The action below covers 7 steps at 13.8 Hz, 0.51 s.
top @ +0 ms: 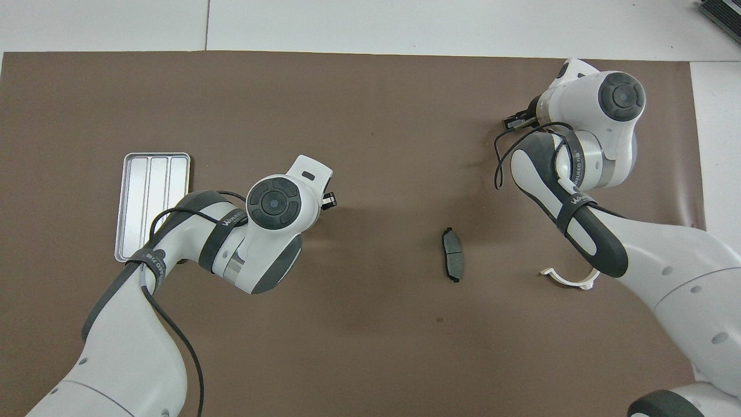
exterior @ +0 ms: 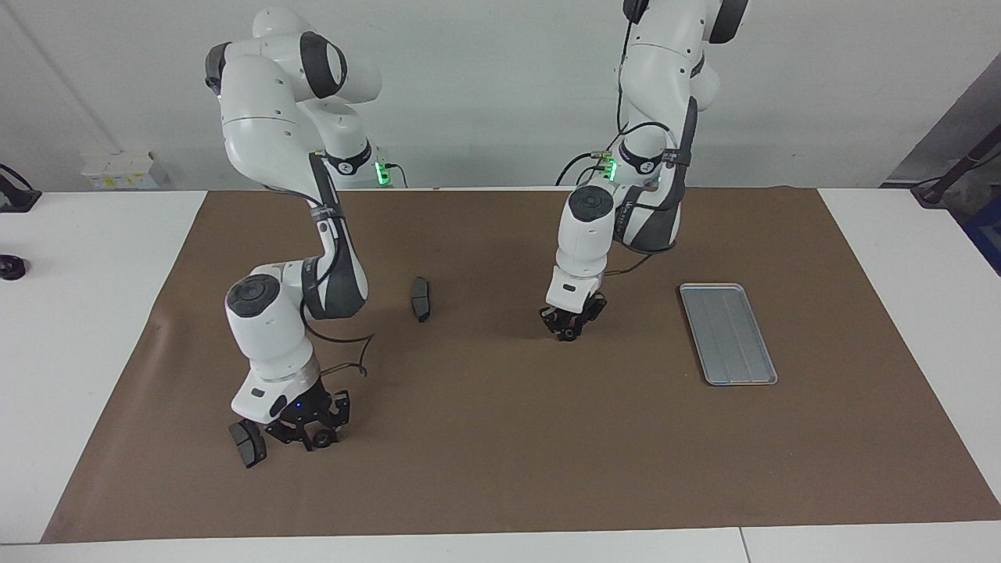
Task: Pick bearing gear from pile to tray
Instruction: 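Grasp the black bearing at mid-table with the left gripper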
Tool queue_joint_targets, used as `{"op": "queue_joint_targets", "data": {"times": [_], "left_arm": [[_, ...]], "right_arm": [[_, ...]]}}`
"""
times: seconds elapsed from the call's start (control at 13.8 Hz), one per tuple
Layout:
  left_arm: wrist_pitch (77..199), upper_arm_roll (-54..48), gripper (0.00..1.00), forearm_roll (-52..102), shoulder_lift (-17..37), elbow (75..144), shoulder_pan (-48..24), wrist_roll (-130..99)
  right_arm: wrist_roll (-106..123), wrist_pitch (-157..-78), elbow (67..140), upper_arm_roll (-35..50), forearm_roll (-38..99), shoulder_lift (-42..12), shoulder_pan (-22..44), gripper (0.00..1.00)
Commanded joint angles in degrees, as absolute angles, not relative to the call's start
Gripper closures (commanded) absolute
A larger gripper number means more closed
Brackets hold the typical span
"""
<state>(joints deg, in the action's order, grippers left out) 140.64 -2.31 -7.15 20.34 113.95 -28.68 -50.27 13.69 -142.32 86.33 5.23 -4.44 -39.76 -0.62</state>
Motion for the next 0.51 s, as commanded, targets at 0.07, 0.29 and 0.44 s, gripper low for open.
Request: {"op": "queue_joint_targets", "data": {"times": [0.07, 0.29, 0.44], "left_arm": [[139.93, -1.76, 1.00, -8.35, 20.92, 113.12, -29.09, -51.24], [130.46, -1.58, 1.00, -8.44, 17.86, 108.64, -26.13, -48.36], [127.63, -1.84, 1.00, -7.74, 13.12, 109.24, -21.21, -43.27]], "right_arm": [[12.83, -138.79, 87.02, 5.45, -4.66, -39.03, -2.02, 0.97], [12.83, -135.28, 84.56, 5.45, -4.31, -39.02, -1.23, 1.00], [12.66, -132.20, 82.89, 5.62, -4.48, -39.02, -1.06, 1.00]]}}
